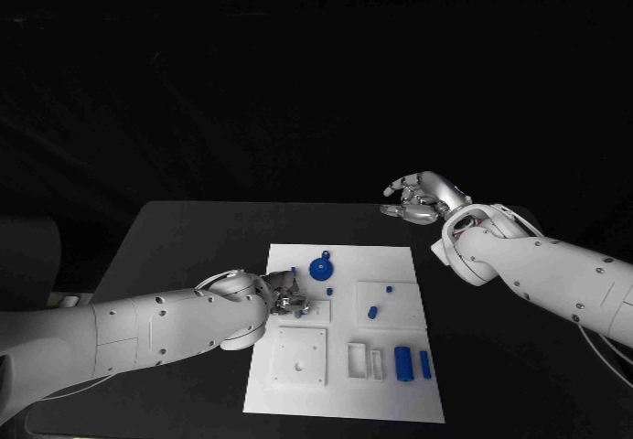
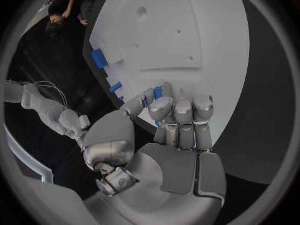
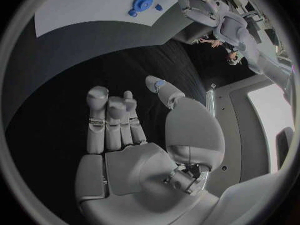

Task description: Assemble the parts on the task board

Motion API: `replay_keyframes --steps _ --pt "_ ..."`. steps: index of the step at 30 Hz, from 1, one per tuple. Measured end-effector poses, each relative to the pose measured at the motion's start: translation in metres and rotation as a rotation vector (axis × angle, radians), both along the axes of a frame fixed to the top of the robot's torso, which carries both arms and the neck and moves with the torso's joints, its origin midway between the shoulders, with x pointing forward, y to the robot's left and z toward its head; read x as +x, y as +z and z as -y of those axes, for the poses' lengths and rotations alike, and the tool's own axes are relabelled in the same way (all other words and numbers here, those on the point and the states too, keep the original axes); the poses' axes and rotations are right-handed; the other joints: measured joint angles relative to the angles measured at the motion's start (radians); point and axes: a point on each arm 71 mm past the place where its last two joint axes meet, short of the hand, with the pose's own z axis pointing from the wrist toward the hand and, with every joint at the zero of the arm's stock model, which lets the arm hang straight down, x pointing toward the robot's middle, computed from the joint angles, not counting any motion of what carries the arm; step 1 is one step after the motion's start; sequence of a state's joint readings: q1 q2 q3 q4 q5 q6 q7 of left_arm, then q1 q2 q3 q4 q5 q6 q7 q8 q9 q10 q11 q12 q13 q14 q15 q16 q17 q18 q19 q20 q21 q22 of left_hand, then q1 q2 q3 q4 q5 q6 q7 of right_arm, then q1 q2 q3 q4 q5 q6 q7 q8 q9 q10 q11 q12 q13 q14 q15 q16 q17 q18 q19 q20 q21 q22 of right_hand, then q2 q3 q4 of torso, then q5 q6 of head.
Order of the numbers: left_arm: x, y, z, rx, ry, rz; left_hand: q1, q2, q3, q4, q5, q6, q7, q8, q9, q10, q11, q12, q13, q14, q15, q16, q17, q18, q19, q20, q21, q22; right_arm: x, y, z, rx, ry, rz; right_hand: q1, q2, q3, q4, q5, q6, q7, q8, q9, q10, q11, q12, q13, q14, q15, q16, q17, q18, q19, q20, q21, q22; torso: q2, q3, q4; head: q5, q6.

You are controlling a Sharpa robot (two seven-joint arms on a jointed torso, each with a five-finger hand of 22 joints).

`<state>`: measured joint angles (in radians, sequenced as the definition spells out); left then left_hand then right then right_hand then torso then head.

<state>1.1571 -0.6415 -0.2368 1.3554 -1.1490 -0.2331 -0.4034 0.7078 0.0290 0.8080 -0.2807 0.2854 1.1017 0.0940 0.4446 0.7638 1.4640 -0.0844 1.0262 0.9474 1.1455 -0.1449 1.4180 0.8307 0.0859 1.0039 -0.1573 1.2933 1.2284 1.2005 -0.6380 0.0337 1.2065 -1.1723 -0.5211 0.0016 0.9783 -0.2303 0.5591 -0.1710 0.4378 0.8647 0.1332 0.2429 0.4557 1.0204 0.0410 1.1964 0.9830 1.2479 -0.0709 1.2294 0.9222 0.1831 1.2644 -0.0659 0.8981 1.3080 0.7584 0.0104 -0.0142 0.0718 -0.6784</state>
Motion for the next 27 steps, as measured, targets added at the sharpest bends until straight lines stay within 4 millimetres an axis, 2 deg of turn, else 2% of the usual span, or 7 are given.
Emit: replay_keyframes --steps 7,27 --pt "0.0007 -0.0002 0.0004 0.001 -0.003 -0.017 0.0 0.0 0.001 -0.002 -0.002 0.001 -0.001 0.0 -0.001 0.0 0.0 0.0 -0.001 0.0 0.0 0.0 0.0 0.007 -0.004 0.004 0.0 -0.001 0.0001 -0.0004 0.0002 -0.001 0.0 -0.002 0.0 0.0 0.0 0.0 0.004 0.0 0.0 0.0 0.0 0.0 0.0 0.0 -0.001 0.0 0.0 0.0 0.0 0.0 0.0 0.0 0.0 0.0 0.0 0.0004 -0.0004 -0.002 -0.002" --pt "0.002 0.0005 -0.0004 0.006 -0.011 -0.062 0.0 0.0 -0.001 -0.005 0.012 0.003 -0.002 0.001 -0.009 0.0 0.0 0.0 -0.005 0.001 0.0 0.004 0.0 0.009 -0.012 0.005 0.004 -0.005 0.0003 -0.0037 -0.0003 -0.004 0.0 -0.014 0.004 0.004 0.0 0.0 0.004 -0.002 -0.002 0.0 -0.001 0.0 0.0 0.004 -0.002 0.0 0.0 0.0 0.0 0.0 0.004 -0.001 0.0 0.0 0.0 0.0012 0.0002 -0.003 -0.001"
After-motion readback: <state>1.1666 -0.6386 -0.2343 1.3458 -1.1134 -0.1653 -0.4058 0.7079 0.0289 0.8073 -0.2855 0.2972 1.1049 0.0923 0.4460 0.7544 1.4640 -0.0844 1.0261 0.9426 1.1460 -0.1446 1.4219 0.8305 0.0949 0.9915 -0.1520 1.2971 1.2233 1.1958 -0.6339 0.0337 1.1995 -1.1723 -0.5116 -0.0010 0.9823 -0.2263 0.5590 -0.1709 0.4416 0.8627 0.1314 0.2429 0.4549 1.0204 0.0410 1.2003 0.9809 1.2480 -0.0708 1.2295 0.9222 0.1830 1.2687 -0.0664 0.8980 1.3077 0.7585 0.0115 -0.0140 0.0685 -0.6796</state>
